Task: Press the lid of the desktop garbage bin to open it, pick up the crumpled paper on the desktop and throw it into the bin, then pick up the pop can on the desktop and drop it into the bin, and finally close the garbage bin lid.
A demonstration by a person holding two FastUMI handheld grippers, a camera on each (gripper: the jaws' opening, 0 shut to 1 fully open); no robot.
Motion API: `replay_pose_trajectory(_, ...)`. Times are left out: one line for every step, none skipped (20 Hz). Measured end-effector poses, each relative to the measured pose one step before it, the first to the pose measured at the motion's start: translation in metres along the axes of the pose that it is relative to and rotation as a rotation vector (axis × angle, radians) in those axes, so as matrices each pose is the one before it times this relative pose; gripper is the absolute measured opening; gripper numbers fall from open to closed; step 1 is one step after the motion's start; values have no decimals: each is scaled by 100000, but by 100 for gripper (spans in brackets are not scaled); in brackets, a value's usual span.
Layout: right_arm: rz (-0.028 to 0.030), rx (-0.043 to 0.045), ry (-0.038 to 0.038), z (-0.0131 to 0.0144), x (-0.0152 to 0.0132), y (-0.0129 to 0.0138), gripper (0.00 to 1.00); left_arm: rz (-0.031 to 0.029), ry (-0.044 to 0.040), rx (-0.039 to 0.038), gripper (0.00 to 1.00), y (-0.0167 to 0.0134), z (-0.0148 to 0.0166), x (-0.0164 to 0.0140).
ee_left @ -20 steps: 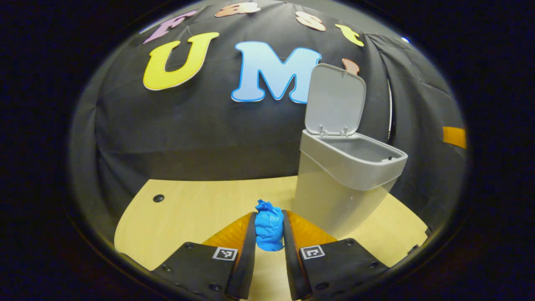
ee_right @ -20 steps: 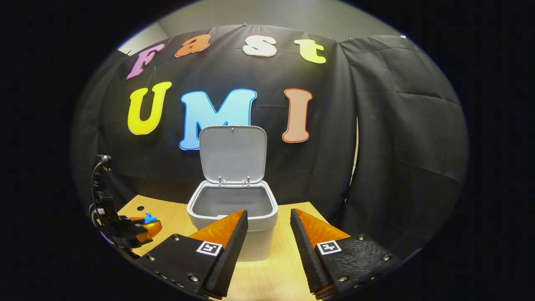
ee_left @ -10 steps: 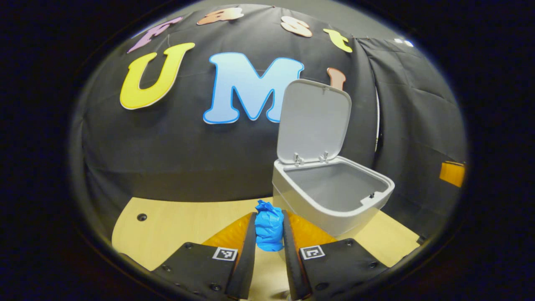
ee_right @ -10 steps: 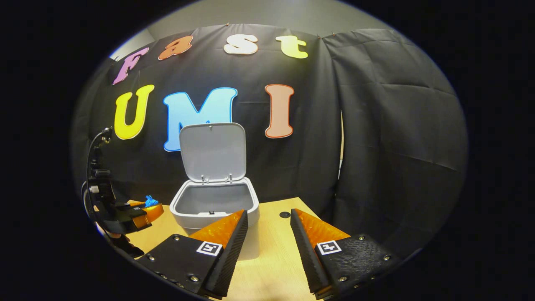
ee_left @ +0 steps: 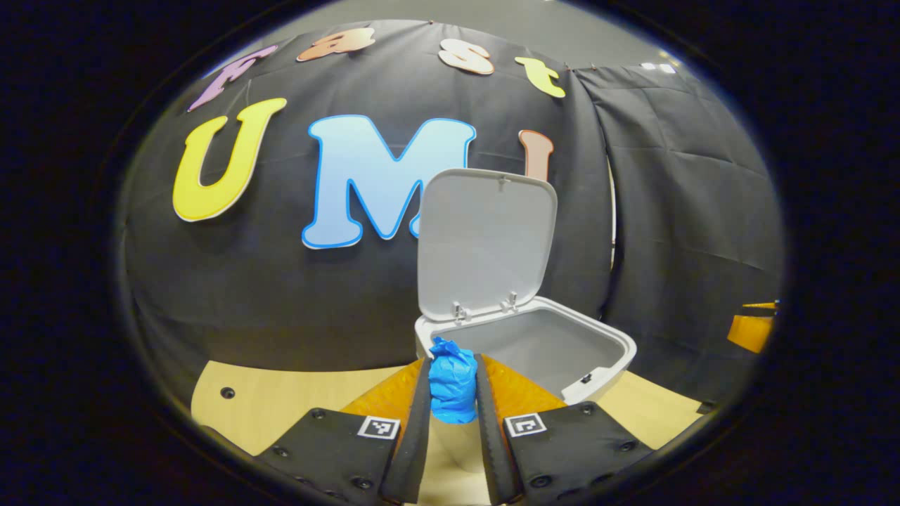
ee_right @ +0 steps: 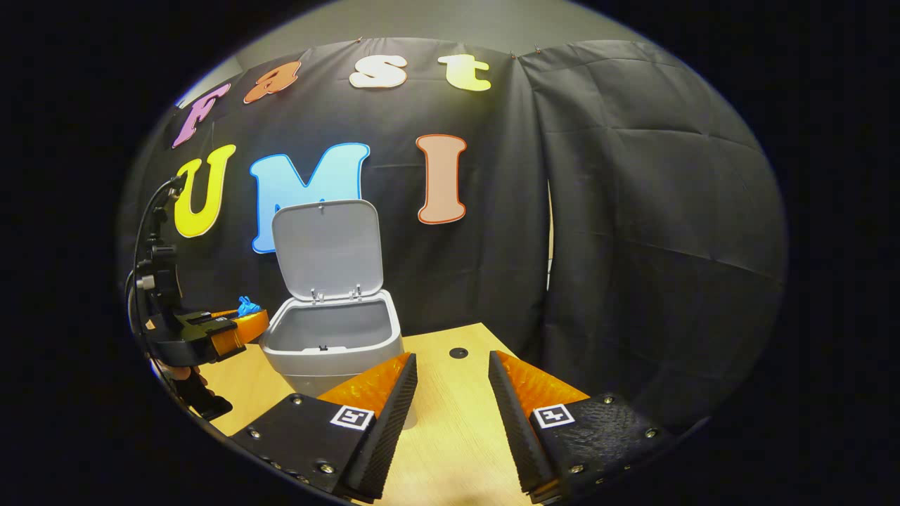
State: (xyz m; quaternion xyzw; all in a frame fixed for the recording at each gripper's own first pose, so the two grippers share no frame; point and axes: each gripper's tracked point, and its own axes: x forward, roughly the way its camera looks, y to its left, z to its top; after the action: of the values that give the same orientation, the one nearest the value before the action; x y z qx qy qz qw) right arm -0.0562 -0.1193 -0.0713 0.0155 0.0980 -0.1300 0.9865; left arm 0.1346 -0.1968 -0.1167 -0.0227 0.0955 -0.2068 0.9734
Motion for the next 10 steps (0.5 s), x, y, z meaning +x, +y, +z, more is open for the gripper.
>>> replay_pose_trajectory(-307, 84, 148, -110, -77, -195, 68, -586, -255, -53, 43, -482, 203, 227)
replay_pose_trajectory(-428, 165, 44, -34, -87, -100, 68, -648, -132, -74, 43, -387, 147, 283)
replay_pose_trajectory(-504, 254, 164, -26, -111, -197, 68, -535, -45, -154, 47, -352, 72, 202)
replay_pose_trajectory(-456, 293, 170, -164, -150, -271, 68, -355, -36, -166, 51, -269, 102, 277)
replay_pose_trajectory(-634, 220, 175, -86, -187, -272, 68, -300, -90, -120, 56, -198, 150, 136)
replay_pose_trajectory(-677, 244, 148, -248, -157, -419, 68, -223, -322, -180, 60, -123, 75, 209)
replay_pose_trajectory(-644, 305, 278, -112, -168, -372, 68, 291, -21, 137, 64, -92, -17, 196)
replay_pose_trajectory(-525, 344, 195, -187, -225, -332, 68, 483, 389, 467, 69, 33, -80, 68)
replay_pose_trajectory(-614, 265, 222, -132, -148, -323, 68, -262, 182, -29, 73, -120, -27, 80)
replay_pose_trajectory(-433, 205, 243, -129, -74, -238, 67, -6, -141, -226, 78, -157, -19, 132)
